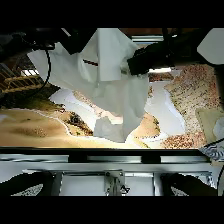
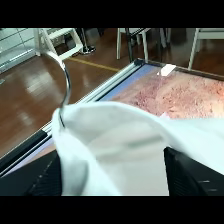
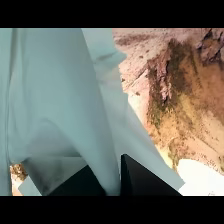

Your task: Fold the shirts.

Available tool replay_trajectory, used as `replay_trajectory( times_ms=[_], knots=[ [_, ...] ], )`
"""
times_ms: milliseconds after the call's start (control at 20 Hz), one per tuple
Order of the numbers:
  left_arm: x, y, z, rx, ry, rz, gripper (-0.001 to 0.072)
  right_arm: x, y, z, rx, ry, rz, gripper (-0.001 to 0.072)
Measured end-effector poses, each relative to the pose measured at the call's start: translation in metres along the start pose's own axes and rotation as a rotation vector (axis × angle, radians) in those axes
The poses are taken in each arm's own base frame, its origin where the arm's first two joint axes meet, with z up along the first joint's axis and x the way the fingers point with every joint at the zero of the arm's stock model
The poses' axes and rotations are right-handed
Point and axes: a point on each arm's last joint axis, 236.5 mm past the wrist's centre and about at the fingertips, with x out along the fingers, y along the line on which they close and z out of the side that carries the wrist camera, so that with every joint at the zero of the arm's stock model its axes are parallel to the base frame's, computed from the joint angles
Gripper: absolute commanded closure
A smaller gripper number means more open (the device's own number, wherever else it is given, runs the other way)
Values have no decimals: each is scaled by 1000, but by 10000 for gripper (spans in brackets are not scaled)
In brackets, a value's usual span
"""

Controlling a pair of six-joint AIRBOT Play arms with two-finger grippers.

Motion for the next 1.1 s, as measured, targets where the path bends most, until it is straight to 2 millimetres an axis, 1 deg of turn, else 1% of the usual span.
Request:
replay_trajectory(
  times_ms=[100,200,300,500,650,750,850,1000,1100],
  knots=[
    [-4,9,-2,14,9,25,26,-3,-4,12,-5,-53,-18,654],
    [-7,16,-1,23,7,48,26,-4,-5,14,-23,-62,-23,654],
    [-8,19,-1,28,7,57,27,-5,-7,18,-35,-77,-33,654],
    [-12,22,2,33,1,68,27,-9,-29,23,-72,-97,-127,654],
    [-13,22,4,35,-2,71,28,-25,-50,39,-95,-168,-230,654],
    [-14,22,5,28,-4,71,27,-45,-72,51,-92,-225,-334,654],
    [-15,22,5,14,-5,72,27,-72,-103,56,-66,-266,-458,654],
    [-15,22,6,-17,-6,71,28,-125,-158,54,4,-323,-667,654],
    [-16,21,6,-39,-7,71,27,-171,-199,45,52,-350,-827,654]
  ],
)
